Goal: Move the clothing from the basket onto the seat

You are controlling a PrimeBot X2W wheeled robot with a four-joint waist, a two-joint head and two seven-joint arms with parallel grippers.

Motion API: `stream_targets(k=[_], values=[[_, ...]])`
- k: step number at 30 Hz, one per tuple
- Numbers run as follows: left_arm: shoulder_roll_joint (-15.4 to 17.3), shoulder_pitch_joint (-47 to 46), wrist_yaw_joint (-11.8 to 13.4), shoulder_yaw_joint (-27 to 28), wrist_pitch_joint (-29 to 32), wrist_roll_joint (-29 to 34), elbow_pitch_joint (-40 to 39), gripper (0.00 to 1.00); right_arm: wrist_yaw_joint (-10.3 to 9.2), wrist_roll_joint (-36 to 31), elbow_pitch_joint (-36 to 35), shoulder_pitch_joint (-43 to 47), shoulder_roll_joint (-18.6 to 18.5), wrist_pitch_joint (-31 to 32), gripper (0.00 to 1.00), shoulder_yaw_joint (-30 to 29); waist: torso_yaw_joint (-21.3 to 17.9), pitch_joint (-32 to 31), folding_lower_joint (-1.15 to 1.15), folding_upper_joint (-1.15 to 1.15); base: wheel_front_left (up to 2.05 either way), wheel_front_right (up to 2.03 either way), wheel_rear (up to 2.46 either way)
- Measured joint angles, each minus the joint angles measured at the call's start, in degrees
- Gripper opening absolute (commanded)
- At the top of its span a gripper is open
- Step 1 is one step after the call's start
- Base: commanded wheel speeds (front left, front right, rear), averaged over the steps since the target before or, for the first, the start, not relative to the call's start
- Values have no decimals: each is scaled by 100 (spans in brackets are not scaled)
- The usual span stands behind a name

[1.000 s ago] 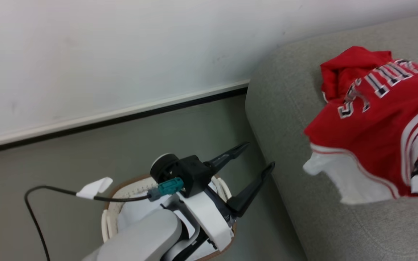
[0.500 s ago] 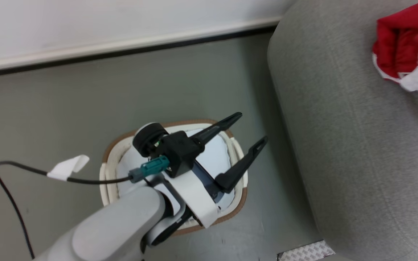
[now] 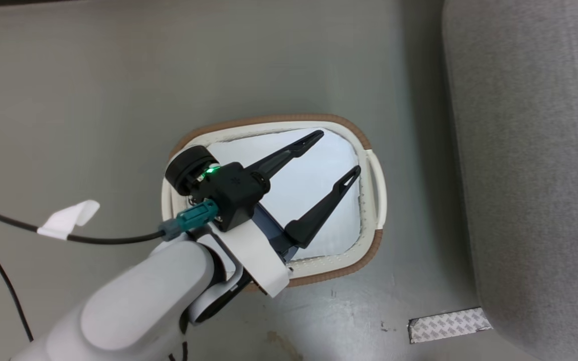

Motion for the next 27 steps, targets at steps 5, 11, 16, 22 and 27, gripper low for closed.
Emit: stream_targets(k=[5, 11, 16, 22, 27], values=[[-24, 2, -15, -11, -69, -1, 86, 100, 0, -223, 524, -110, -51, 348, 29, 321, 81, -16, -1, 0, 0, 0, 0], [-63, 52, -7, -11, -171, -27, 227, 100, 0, -404, 728, -196, -118, 698, 100, 887, 31, -260, -1, 0, 0, 0, 0], [-137, 212, 12, -32, -278, -158, 413, 100, 0, -199, 621, 3, -209, 1249, 100, 1477, -26, -622, -1, 0, 0, 0, 0], [-199, 531, 67, -16, -454, -308, 633, 100, 0, 115, 153, 408, -516, 1837, 100, 1926, -113, -1228, -2, 0, 0, 0, 0], [-243, 811, 151, 55, -570, -427, 769, 100, 0, 241, -457, 748, -806, 2309, 100, 2276, -165, -1797, -3, 0, 0, 0, 0]])
